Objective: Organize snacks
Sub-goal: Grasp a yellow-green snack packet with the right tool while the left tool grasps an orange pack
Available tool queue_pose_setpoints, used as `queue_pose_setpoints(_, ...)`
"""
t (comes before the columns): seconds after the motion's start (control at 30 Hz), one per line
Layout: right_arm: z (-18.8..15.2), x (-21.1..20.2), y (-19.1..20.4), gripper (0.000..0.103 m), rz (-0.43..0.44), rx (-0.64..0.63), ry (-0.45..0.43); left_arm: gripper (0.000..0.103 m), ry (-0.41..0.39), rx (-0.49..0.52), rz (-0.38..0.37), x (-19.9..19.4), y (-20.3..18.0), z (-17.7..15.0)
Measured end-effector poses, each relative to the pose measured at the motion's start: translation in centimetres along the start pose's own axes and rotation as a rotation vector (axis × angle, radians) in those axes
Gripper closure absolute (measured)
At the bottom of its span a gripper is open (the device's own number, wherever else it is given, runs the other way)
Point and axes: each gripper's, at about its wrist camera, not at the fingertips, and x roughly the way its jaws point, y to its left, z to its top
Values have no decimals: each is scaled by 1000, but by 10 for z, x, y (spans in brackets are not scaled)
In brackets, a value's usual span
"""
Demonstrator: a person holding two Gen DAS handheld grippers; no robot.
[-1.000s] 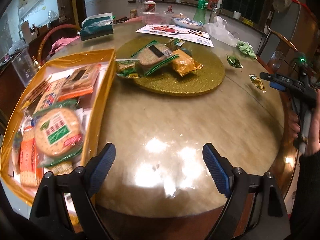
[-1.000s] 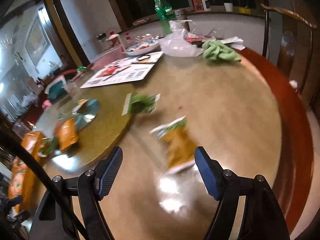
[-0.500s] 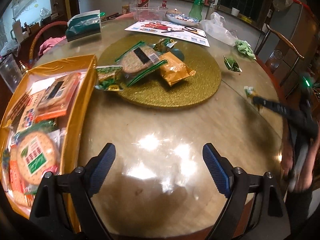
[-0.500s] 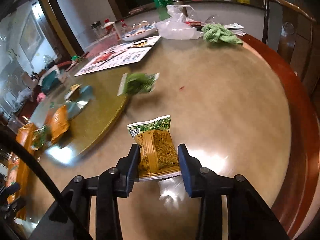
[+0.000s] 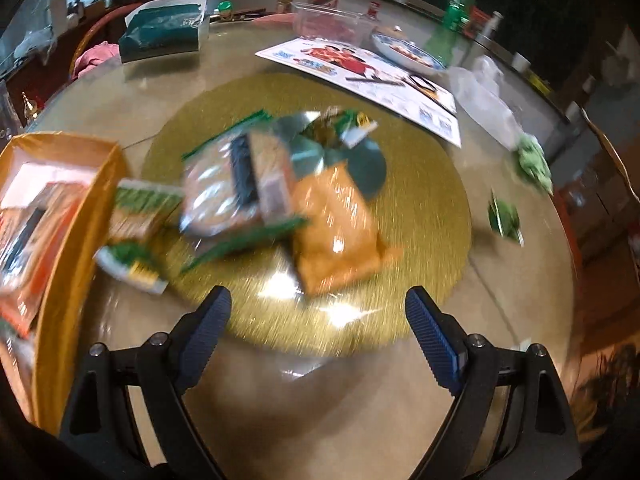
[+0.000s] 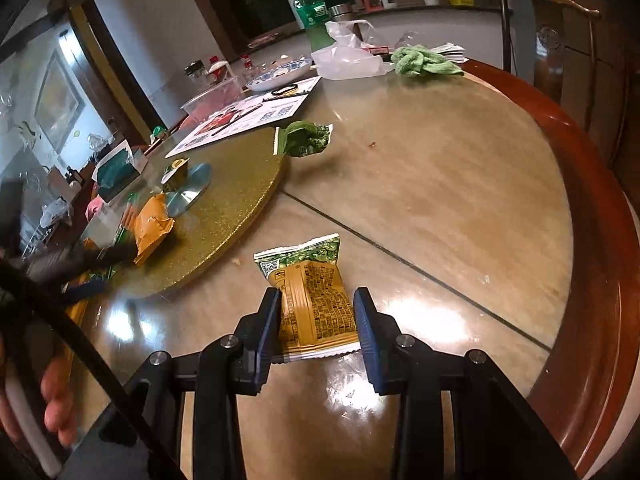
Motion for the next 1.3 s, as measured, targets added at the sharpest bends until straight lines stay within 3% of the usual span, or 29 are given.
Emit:
queue_pose_setpoints(0.2,-3,-1,-2,66,34,-4,5,16,14,-60,34,30,-9,29)
queue_pose_setpoints(0.27,-2,0,-2,66,40,-5,6,36,28,-32,64,37,-12,28)
queue_pose_setpoints(0.33,-3,0,-1,66,44,-7,6,49,8,15,58,33,-14,21)
queue_pose_setpoints(0.43,-2,0,-1,66,45,-10,7,53,19,89,67,21,-17,5)
queue_pose_setpoints(0.73,-4,2,5,66,52,-42,17,55,82,321,9,-44,7,-92)
queue_pose_setpoints(0.97,-6,3,12,66,59,-76,29,53,143,414,-19,-90,35,-153)
queue_pose_setpoints(1.1,-6,3,19,66,34,-111,37,47,151,432,-17,-98,44,-168)
queue_pose_setpoints(1.3,-20,-5,40,66,7,-171,92,45,88,415,-9,-98,51,-167)
